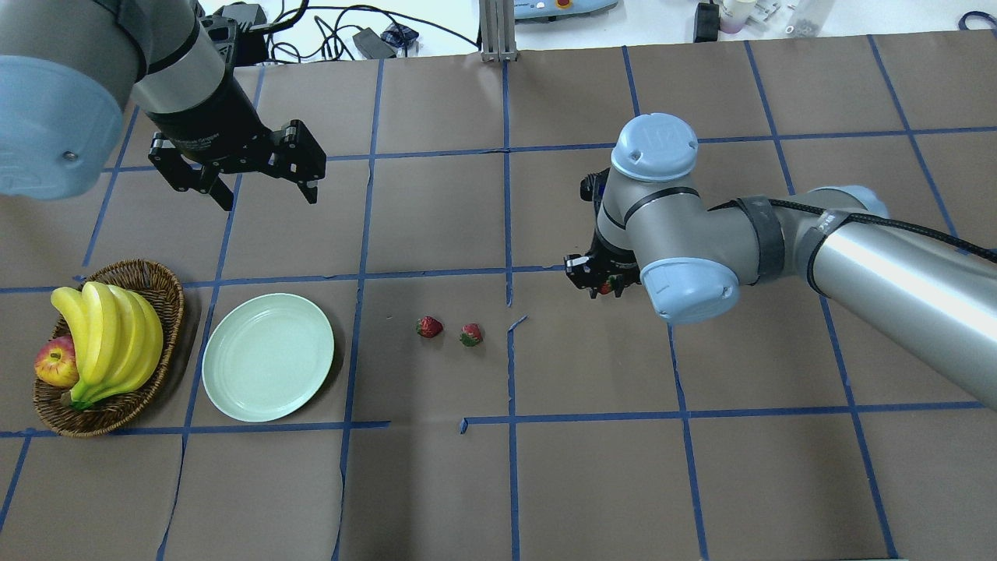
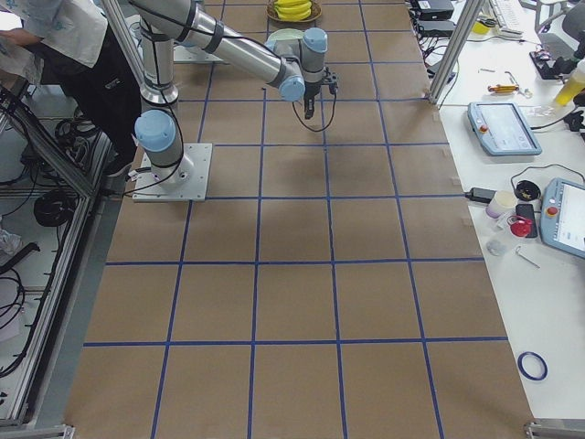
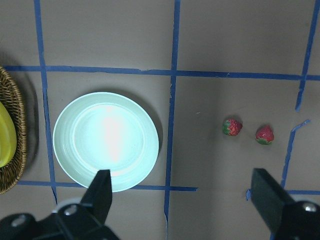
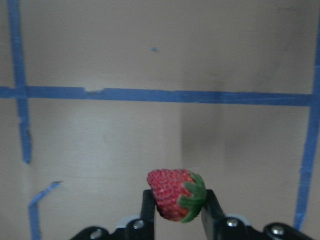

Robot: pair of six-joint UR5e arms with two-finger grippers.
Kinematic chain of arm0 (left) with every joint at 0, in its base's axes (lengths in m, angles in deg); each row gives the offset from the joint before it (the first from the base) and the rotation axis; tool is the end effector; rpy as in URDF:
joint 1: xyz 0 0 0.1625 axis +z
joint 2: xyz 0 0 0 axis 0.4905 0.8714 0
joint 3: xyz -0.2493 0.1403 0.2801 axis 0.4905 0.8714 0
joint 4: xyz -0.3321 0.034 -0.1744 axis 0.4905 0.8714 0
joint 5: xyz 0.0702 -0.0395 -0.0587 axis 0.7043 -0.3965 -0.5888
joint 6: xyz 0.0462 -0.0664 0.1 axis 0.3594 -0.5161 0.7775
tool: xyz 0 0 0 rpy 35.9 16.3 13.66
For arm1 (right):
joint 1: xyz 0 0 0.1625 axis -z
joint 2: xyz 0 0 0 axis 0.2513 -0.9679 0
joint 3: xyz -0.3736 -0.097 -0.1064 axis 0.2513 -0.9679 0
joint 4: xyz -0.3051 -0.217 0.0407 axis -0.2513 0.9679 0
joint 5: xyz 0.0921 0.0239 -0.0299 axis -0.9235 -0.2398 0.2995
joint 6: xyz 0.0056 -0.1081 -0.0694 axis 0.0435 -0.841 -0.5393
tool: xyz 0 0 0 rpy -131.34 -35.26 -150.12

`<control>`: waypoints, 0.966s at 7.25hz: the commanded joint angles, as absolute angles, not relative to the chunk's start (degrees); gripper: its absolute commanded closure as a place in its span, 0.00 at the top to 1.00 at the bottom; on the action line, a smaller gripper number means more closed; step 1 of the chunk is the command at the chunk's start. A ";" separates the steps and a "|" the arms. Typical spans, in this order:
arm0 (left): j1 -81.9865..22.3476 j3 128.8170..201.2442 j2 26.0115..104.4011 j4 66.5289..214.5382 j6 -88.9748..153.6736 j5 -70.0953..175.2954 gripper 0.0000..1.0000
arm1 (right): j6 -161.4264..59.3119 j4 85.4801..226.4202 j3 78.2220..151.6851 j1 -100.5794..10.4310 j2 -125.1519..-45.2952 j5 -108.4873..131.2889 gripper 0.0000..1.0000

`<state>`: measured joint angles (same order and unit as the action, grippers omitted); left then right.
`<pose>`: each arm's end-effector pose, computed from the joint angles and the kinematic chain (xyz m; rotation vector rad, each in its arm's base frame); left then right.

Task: Collect all strawberries into plate
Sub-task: 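Carry the last strawberry over and release it beside the others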

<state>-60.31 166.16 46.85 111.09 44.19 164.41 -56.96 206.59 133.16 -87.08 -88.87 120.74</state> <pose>-0.1301 -0.4604 0.4133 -0.0876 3.1354 0.0046 0.2380 -0.4533 0.2024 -0.0276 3.0793 0.0264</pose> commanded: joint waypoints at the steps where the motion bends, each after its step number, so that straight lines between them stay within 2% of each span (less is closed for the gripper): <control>1: -60.27 166.17 46.58 111.18 44.18 164.40 1.00 | -45.03 206.82 128.25 -94.91 -85.93 116.61 0.00; 2: -60.27 166.17 46.58 111.18 44.18 164.40 1.00 | -38.01 206.99 124.22 -100.26 -80.86 116.77 0.00; 4: -60.27 166.17 46.67 111.18 44.18 164.40 1.00 | -31.80 207.34 118.48 -103.91 -73.54 116.95 0.00; 7: -60.27 166.69 46.67 111.18 44.18 164.40 1.00 | -31.70 207.43 116.54 -104.01 -72.37 116.69 0.00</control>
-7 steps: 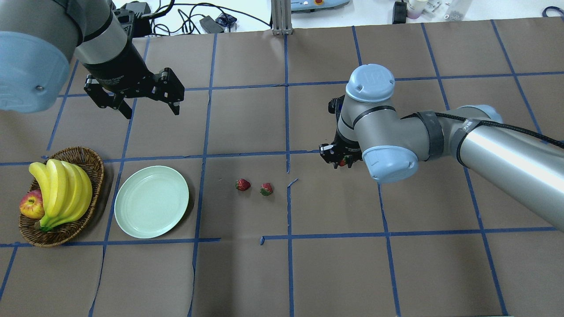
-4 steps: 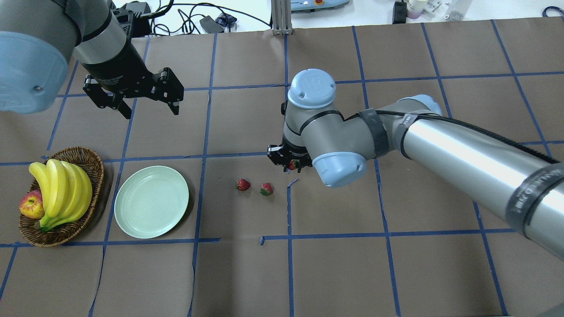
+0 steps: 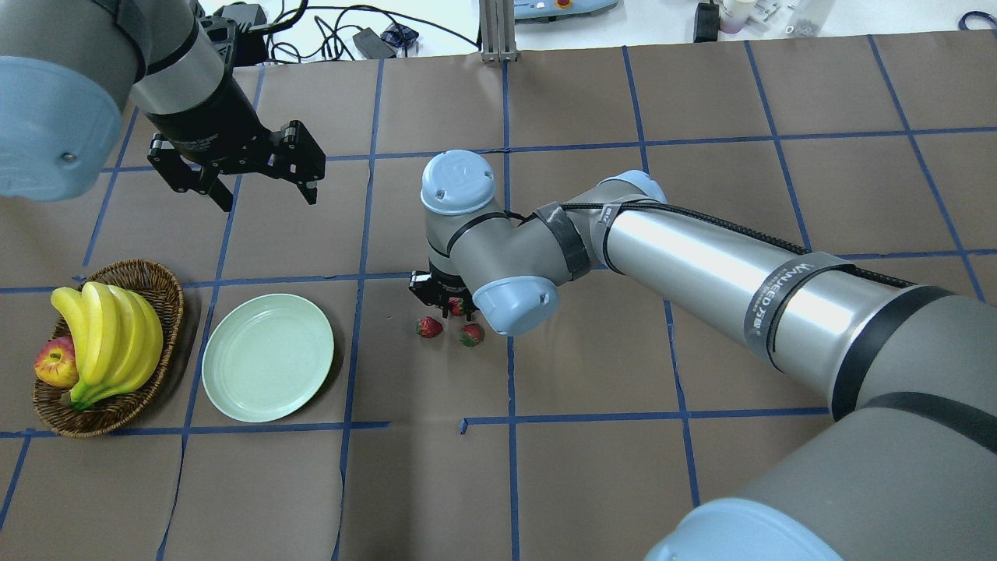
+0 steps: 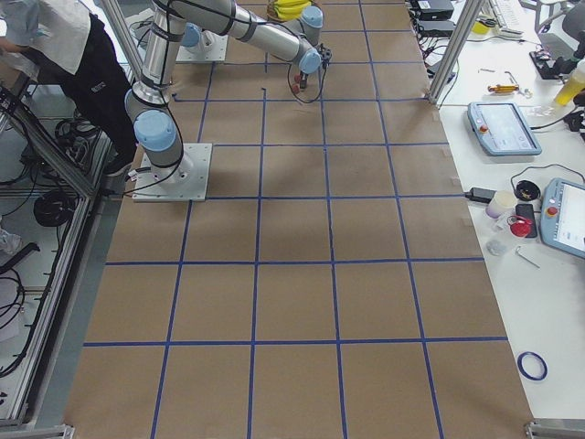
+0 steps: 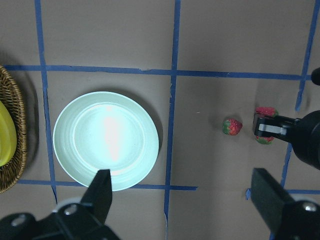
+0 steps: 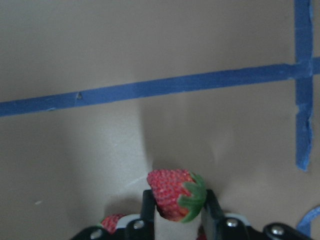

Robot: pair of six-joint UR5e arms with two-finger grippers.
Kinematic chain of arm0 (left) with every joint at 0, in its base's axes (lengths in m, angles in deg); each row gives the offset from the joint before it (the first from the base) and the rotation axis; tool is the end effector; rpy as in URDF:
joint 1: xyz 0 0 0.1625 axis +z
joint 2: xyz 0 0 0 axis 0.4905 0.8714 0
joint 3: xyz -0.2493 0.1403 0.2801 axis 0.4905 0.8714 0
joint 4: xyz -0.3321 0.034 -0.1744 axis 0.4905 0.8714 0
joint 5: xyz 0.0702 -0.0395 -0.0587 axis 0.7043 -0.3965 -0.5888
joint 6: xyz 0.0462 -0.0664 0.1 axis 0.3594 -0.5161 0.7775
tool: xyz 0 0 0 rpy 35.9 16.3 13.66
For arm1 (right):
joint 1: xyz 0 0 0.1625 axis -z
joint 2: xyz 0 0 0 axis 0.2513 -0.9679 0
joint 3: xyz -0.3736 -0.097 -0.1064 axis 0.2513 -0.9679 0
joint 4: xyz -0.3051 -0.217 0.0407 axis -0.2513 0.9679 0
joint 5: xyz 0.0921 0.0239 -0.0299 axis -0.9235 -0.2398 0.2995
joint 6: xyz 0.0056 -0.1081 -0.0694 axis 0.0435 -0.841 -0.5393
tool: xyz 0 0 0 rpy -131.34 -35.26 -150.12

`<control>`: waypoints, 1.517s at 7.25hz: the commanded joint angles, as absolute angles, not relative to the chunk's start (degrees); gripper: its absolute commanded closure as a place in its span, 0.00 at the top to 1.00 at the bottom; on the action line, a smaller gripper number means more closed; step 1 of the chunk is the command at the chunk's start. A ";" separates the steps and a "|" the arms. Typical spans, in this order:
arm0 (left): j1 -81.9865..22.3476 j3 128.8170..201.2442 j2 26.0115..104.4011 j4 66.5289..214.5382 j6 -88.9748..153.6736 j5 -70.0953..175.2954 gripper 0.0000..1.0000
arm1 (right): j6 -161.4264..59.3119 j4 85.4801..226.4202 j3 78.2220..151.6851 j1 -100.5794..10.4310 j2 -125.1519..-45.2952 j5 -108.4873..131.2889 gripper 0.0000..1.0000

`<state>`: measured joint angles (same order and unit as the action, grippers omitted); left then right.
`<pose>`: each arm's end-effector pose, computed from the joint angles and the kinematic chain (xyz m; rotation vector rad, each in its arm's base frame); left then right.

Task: Collect all strawberries into plate

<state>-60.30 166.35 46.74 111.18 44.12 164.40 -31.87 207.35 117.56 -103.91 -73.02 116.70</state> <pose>-0.1300 -0.4592 0.4126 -0.0898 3.1355 0.0093 0.4150 -0.4492 0.1573 0.1900 3.0175 0.1031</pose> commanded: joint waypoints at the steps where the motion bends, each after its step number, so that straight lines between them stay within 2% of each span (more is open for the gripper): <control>1: -60.36 166.96 46.58 111.09 44.18 164.40 1.00 | -31.79 207.44 115.75 -104.01 -72.11 116.78 0.63; 2: -60.36 166.96 46.40 111.09 44.18 164.40 1.00 | -32.40 207.44 115.30 -103.83 -72.71 117.39 1.00; 4: -60.36 166.87 46.40 111.09 44.18 164.40 1.00 | -37.46 206.48 116.52 -102.70 -75.69 117.92 1.00; 6: -60.27 166.79 46.66 110.92 44.27 164.40 1.00 | -50.87 202.72 123.35 -90.11 -84.89 119.41 1.00; 8: -60.27 166.96 46.84 110.04 44.27 164.40 1.00 | -70.19 190.80 127.42 -78.48 -96.22 122.64 1.00; 10: -60.27 166.96 46.84 109.95 44.27 164.48 1.00 | -78.09 185.74 125.42 -73.18 -100.48 128.64 1.00; 11: -60.27 166.96 46.93 110.03 44.18 164.48 1.00 | -77.58 182.59 122.01 -73.24 -102.32 128.82 1.00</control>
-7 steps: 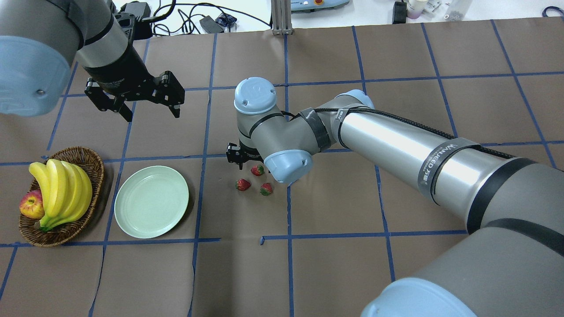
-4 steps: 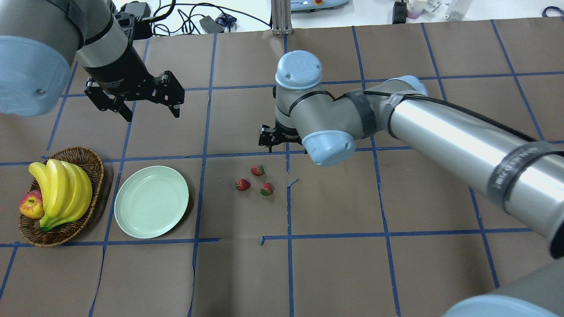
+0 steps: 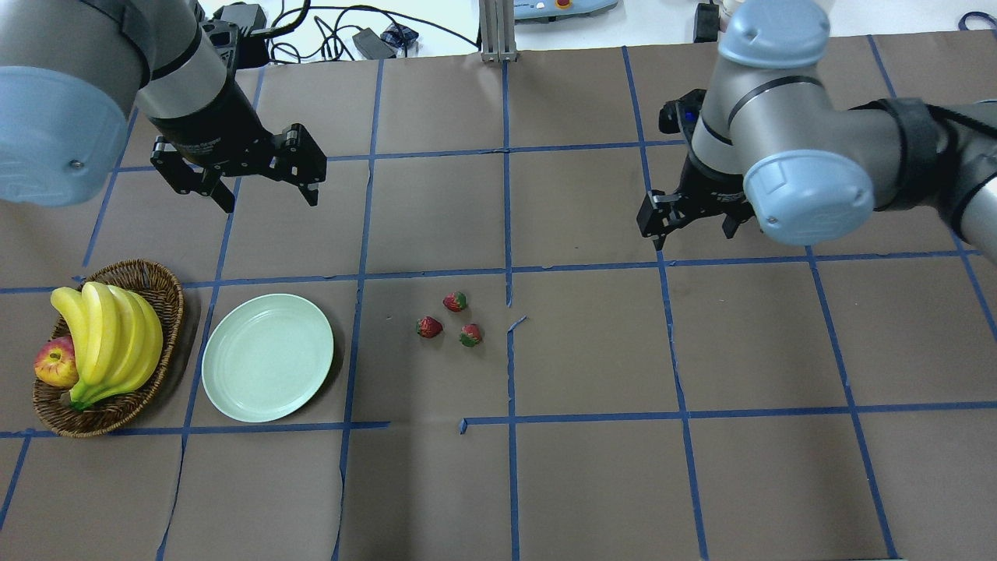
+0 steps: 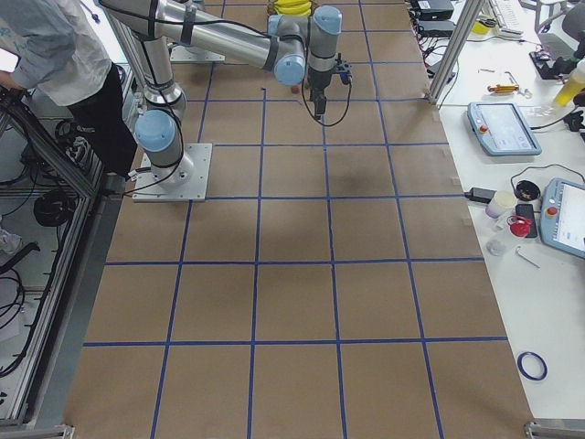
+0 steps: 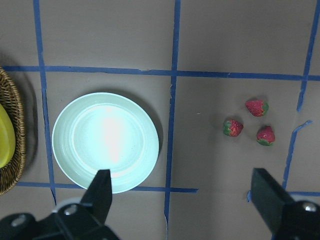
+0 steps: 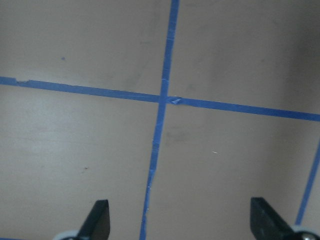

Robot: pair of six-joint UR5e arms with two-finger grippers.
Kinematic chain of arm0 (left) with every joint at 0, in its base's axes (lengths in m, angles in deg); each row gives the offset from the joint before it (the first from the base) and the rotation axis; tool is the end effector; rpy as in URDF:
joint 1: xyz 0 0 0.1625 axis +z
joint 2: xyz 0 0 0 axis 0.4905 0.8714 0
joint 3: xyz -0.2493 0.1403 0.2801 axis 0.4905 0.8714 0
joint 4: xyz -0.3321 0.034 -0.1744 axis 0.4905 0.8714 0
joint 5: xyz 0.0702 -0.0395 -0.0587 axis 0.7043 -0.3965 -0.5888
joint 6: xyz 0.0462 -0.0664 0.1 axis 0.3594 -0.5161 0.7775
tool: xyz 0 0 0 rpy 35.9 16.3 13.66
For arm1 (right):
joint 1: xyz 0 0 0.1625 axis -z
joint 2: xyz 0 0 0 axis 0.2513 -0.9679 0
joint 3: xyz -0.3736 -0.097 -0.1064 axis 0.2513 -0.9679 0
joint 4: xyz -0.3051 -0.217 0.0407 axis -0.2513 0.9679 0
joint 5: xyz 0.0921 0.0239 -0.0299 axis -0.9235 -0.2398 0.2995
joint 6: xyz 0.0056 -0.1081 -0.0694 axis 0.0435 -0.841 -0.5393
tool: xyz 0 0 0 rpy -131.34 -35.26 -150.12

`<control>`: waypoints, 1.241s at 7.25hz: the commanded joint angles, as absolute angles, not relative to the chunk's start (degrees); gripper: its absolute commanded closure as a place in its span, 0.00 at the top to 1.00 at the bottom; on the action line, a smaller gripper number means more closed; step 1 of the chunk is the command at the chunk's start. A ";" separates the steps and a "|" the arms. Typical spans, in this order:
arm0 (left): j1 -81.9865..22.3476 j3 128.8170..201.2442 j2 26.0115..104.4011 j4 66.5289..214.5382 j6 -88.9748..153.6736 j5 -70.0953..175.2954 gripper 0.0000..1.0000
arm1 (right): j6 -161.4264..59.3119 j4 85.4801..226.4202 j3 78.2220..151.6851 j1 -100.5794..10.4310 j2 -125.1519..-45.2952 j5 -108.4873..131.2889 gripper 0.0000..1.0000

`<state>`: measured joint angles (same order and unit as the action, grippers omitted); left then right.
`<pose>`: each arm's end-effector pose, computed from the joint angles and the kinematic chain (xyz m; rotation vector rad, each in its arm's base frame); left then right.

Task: Collect all strawberries into plate

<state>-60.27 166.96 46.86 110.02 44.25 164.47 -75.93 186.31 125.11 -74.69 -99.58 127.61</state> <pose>-0.1296 -0.4608 0.4088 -0.0870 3.1345 -0.0025 0.1201 -0.4712 0.3153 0.2064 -3.0811 -0.0551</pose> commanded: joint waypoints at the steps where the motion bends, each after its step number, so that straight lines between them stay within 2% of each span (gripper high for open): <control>1: -60.27 167.05 46.93 110.04 44.18 164.48 1.00 | -77.14 174.65 114.93 -73.33 -104.69 128.73 1.00; 2: -60.36 167.14 46.93 110.04 44.18 164.48 1.00 | -77.05 163.25 107.72 -73.33 -105.50 128.99 1.00; 3: -60.36 167.22 46.93 110.04 44.18 164.48 1.00 | -76.09 159.40 103.74 -73.86 -104.81 128.12 1.00; 4: -60.36 167.23 46.93 109.95 44.09 164.48 1.00 | -74.52 159.97 102.65 -74.21 -103.58 127.94 1.00; 5: -60.36 167.23 46.93 110.03 44.09 164.48 1.00 | -72.24 167.63 100.29 -74.39 -100.87 126.55 1.00; 9: -60.54 167.05 46.84 110.04 43.92 164.48 1.00 | -69.85 162.79 102.54 -77.91 -100.14 125.57 1.00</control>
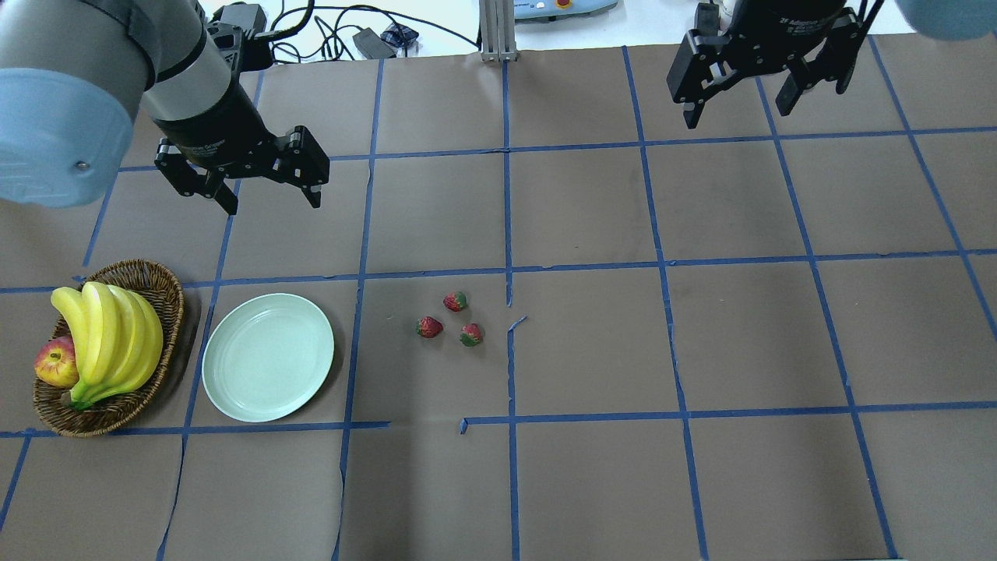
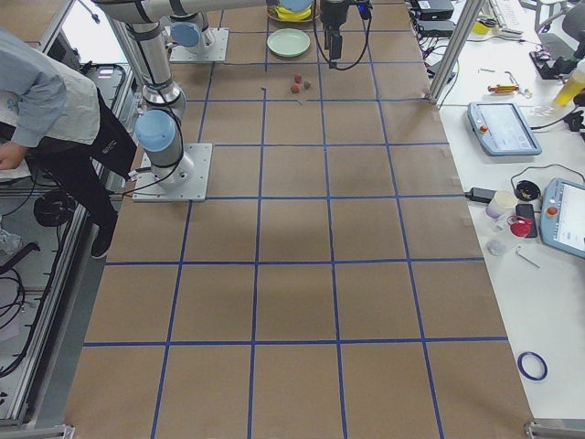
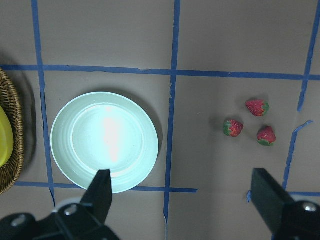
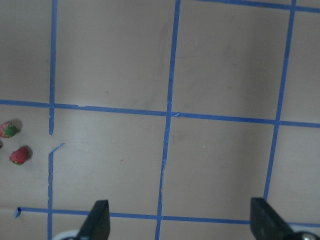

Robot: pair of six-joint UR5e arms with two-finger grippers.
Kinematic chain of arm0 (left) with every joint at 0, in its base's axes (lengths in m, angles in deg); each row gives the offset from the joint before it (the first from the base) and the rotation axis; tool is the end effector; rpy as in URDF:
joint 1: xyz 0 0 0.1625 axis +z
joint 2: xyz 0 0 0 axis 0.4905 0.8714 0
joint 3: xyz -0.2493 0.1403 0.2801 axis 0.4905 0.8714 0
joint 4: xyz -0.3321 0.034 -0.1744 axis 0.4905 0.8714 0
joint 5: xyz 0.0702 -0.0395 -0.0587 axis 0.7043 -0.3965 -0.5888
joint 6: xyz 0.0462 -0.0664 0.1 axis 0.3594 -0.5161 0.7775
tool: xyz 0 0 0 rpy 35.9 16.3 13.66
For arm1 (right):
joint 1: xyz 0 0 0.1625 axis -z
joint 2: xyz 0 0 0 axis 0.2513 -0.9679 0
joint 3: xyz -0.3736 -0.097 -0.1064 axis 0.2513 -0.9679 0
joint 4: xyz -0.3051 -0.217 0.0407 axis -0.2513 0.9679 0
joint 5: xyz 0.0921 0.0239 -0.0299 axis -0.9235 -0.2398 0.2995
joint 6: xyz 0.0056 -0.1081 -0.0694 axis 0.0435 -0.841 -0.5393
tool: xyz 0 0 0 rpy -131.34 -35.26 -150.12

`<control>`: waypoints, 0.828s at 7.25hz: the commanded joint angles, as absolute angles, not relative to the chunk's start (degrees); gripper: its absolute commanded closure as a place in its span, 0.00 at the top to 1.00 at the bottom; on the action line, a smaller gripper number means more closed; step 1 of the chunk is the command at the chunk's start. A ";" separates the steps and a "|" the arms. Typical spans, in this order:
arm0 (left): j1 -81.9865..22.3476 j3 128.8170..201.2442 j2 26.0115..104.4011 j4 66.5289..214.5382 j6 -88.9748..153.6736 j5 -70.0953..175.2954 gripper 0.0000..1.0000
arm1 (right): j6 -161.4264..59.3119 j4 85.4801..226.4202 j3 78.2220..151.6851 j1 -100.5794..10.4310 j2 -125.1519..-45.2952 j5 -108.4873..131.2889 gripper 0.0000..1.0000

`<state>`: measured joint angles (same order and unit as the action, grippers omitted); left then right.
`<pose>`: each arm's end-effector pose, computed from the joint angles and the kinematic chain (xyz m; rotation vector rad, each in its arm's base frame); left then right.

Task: Collect all strawberries into plate

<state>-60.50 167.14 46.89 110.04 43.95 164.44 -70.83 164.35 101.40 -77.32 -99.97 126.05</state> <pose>-0.1316 -0.4599 0.4071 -0.0889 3.1349 0.0037 0.1457 -0.4848 0.4651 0.1396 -3.1099 0.0088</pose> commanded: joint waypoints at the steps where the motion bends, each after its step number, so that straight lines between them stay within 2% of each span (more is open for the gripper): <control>1: -60.62 167.05 46.67 110.04 43.92 164.48 1.00 | -66.19 163.74 103.77 -77.90 -100.32 124.70 1.00; 6: -60.71 167.14 46.67 110.04 43.92 164.48 1.00 | -63.95 168.94 104.22 -77.55 -100.23 124.42 1.00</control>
